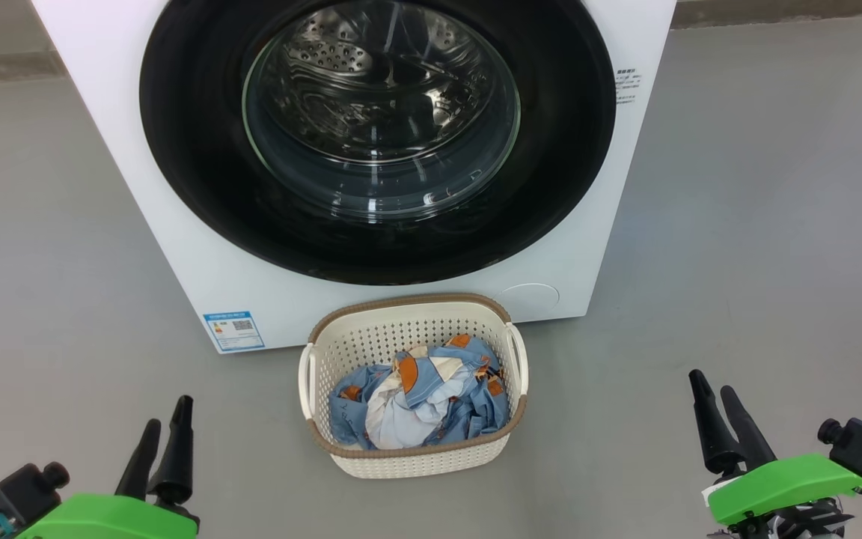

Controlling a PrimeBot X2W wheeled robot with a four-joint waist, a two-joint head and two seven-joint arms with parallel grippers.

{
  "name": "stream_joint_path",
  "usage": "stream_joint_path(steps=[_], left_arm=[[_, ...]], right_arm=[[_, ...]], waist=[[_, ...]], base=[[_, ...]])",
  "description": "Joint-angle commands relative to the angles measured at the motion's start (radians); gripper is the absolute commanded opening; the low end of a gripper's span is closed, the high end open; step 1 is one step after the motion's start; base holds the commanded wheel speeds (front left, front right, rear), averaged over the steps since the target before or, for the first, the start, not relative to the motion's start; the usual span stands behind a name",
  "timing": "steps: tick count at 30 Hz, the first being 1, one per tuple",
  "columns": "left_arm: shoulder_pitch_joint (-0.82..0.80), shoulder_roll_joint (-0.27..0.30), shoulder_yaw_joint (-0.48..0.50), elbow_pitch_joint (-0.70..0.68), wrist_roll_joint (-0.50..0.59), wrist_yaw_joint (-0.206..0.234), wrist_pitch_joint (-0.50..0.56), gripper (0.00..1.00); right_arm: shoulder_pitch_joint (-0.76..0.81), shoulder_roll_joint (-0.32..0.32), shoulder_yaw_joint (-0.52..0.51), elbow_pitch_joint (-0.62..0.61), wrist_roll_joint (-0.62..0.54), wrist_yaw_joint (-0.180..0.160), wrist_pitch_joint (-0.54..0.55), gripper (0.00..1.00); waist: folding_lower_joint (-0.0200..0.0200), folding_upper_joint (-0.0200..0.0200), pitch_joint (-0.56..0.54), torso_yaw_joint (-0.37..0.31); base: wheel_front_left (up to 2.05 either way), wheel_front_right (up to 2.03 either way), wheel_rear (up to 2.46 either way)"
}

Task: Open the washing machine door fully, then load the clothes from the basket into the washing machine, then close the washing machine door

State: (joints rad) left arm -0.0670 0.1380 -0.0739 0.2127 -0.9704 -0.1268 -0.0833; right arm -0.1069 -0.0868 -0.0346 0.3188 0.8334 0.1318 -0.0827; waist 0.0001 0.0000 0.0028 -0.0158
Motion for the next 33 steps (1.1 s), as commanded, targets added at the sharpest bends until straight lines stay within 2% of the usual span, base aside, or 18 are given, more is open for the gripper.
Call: stream_joint_path(steps=[1,33], left_arm=[[-0.048,0.028,0.017,-0.034,0.029,-0.002,-0.014,1.0],[-0.063,0.066,0.002,-0.052,0.425,-0.003,-0.111,1.0]], right_arm=[[-0.05,-0.011,0.022,-0.021,-0.033,-0.001,-0.016,1.0],[-0.097,-0.008,0.039,-0.017,-0.42,-0.001,-0.112,1.0]], waist=[[0.0,0.0,0.0,0.0],[0.0,0.0,0.0,0.012]], base=[[0.0,0.0,0.0],[0.0,0.0,0.0]])
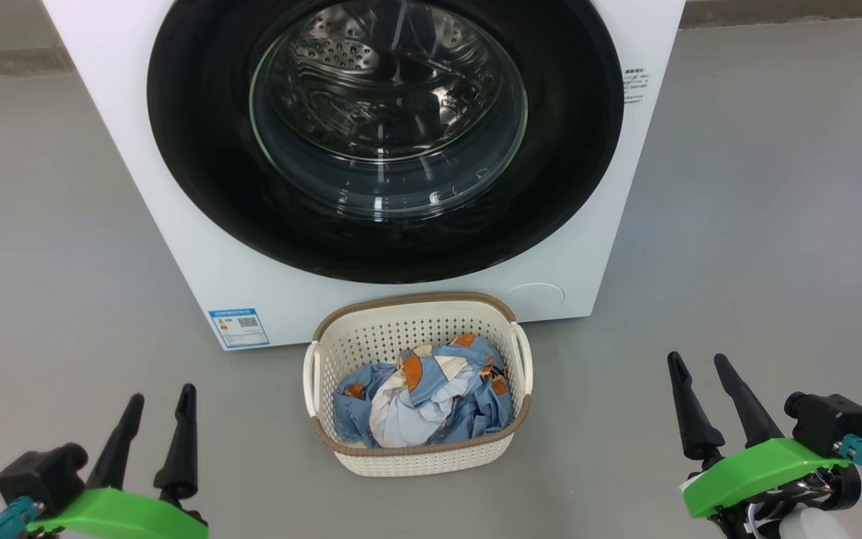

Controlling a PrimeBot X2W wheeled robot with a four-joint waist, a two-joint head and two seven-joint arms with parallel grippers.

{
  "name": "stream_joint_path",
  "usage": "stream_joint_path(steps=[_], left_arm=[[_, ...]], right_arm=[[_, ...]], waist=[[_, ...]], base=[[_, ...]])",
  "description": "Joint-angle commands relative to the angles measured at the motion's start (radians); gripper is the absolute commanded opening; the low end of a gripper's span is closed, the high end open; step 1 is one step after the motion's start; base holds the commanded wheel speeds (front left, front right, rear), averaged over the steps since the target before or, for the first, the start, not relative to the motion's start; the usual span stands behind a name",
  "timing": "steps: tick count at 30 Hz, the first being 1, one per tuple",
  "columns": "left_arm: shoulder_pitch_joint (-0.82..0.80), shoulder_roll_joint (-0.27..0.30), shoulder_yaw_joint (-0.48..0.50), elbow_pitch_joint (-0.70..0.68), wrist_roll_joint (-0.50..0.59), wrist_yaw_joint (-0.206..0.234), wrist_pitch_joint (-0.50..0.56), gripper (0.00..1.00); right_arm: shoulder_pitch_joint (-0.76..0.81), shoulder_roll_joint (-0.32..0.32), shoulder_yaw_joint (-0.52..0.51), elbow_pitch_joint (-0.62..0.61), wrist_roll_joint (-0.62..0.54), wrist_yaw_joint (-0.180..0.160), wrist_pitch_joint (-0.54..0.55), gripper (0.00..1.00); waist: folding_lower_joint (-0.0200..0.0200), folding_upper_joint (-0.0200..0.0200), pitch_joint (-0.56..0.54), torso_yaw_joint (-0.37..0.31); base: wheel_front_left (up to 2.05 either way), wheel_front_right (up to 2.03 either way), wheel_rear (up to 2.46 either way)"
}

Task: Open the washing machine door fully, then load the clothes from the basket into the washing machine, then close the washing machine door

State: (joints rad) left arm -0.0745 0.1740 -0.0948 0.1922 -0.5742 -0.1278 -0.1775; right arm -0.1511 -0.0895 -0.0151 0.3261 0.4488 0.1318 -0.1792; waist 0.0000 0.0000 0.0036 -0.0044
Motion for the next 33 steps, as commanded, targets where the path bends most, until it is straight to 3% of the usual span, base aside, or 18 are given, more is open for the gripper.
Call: stream_joint_path(steps=[1,23,33], left_arm=[[-0.055,0.03,0.023,-0.031,0.029,-0.002,-0.017,1.0],[-0.069,0.055,0.012,-0.026,0.234,-0.003,-0.082,1.0],[-0.07,0.045,0.031,-0.001,0.224,-0.003,-0.084,1.0]], right_arm=[[-0.053,-0.005,0.02,-0.024,-0.035,-0.001,-0.016,1.0],[-0.07,-0.011,0.04,0.007,-0.236,-0.001,-0.08,1.0],[-0.075,-0.009,0.034,0.009,-0.23,-0.001,-0.083,1.0]], waist=[[0.0001,0.0,0.0,0.0],[0.0,0.0,-0.017,0.008],[0.0,0.0,-0.011,0.012]], base=[[0.0,0.0,0.0],[0.0,0.0,0.0],[0.0,0.0,0.0]])
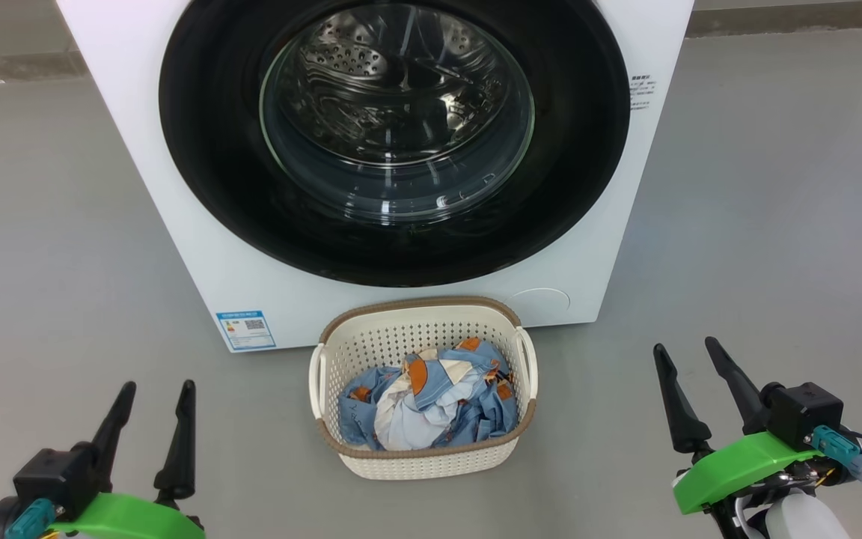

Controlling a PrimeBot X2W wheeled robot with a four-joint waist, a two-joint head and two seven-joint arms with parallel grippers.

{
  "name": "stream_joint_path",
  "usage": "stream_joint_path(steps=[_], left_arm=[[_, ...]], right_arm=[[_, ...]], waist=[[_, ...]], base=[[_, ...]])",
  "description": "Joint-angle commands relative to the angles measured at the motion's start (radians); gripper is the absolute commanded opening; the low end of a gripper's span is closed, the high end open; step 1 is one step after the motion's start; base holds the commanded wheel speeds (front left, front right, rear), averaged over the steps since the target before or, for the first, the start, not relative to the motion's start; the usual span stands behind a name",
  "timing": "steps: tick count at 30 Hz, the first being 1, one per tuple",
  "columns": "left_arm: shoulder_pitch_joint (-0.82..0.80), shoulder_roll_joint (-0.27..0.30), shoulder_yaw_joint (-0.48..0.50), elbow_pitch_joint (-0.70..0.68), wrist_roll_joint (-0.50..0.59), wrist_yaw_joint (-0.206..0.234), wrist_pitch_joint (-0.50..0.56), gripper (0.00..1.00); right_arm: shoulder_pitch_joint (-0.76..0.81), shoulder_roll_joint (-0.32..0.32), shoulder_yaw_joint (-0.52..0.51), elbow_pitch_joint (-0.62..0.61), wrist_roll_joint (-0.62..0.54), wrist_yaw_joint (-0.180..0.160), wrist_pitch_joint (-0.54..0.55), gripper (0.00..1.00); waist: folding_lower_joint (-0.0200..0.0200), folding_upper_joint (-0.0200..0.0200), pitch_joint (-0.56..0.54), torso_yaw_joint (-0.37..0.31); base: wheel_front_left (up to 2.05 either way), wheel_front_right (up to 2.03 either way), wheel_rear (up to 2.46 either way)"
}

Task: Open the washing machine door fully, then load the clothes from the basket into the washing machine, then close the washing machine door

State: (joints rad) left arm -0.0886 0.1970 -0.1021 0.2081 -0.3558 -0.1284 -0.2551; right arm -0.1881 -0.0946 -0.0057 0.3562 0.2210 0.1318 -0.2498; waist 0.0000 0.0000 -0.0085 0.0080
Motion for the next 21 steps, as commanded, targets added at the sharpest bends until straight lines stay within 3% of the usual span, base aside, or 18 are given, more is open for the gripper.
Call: stream_joint_path(steps=[1,21], left_arm=[[-0.056,0.021,0.039,-0.016,0.006,-0.002,-0.007,1.0],[-0.066,0.016,0.031,0.04,-0.049,-0.002,-0.007,1.0]], right_arm=[[-0.038,-0.003,0.024,-0.022,-0.003,-0.001,-0.012,1.0],[-0.03,0.009,0.006,-0.026,0.029,-0.001,-0.012,1.0]], waist=[[0.0,0.0,0.001,0.0],[0.0,0.0,0.003,0.003]], base=[[0.0,0.0,0.0],[0.0,0.0,0.0]])
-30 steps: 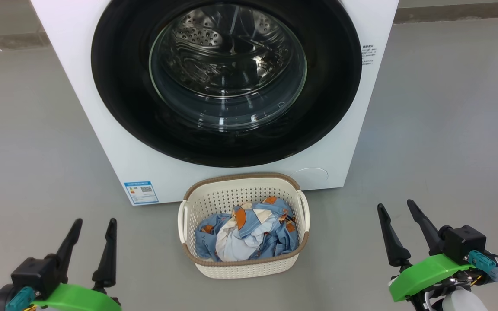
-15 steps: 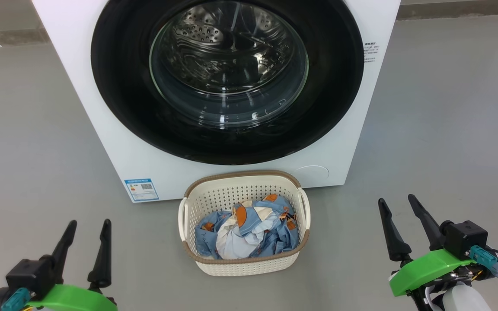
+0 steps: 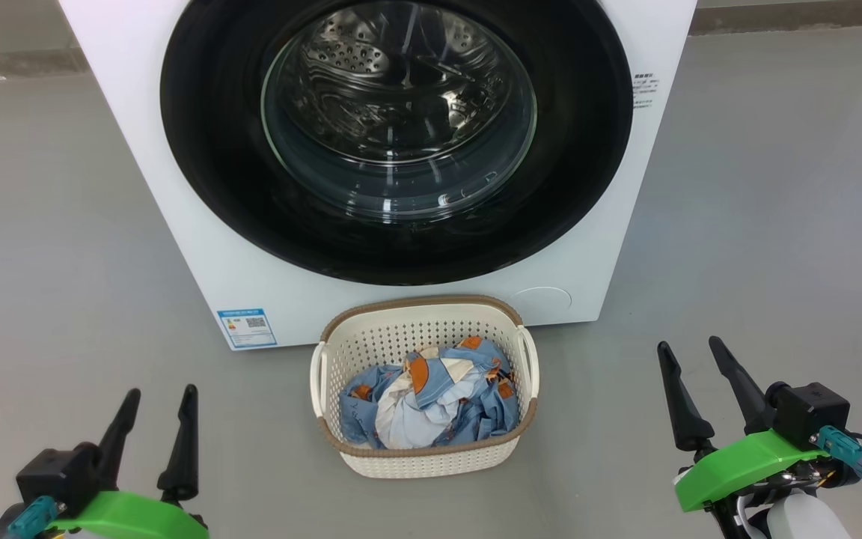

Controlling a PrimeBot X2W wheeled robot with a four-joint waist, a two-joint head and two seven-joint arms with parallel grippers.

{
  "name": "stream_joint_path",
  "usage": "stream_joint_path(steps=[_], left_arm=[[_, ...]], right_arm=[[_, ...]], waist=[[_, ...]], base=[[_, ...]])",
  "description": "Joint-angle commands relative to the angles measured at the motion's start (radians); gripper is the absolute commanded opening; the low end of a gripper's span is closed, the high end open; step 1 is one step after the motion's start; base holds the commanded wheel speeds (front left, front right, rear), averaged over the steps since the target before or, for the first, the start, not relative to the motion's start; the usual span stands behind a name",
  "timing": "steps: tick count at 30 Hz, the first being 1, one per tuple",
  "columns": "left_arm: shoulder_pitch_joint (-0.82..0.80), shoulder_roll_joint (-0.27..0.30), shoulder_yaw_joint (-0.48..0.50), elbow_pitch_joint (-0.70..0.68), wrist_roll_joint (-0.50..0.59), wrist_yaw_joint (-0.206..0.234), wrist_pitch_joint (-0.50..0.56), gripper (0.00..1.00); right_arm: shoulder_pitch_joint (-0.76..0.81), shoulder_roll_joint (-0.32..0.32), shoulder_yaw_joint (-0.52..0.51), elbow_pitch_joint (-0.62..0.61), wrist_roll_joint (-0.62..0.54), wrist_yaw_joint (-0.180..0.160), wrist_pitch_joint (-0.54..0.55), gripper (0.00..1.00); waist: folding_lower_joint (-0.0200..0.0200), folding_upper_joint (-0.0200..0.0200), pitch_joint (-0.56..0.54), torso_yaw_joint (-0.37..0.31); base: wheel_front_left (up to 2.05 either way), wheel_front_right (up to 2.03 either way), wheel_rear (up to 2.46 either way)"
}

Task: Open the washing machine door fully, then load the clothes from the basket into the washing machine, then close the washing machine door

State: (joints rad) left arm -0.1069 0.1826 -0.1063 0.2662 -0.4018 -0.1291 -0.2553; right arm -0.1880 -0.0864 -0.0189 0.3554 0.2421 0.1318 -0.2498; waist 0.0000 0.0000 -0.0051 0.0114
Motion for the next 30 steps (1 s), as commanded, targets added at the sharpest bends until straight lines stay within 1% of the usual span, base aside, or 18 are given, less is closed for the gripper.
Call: stream_joint_path(steps=[1,23,30], left_arm=[[-0.05,0.031,0.036,-0.016,-0.005,-0.002,-0.006,1.0],[-0.053,0.034,0.05,-0.018,0.027,-0.002,-0.006,1.0],[-0.055,0.031,0.053,-0.021,0.036,-0.002,-0.006,1.0]], right_arm=[[-0.03,0.001,0.019,-0.025,0.009,-0.001,-0.012,1.0],[-0.029,0.005,0.012,-0.023,0.006,-0.001,-0.012,1.0],[-0.029,0.006,0.013,-0.022,0.005,-0.001,-0.012,1.0]], waist=[[0.0,0.0,-0.001,0.0],[0.0,0.0,-0.001,-0.003],[0.0,0.0,0.001,-0.003]], base=[[0.0,0.0,0.0],[0.0,0.01,-0.01],[0.42,0.42,-0.84]])
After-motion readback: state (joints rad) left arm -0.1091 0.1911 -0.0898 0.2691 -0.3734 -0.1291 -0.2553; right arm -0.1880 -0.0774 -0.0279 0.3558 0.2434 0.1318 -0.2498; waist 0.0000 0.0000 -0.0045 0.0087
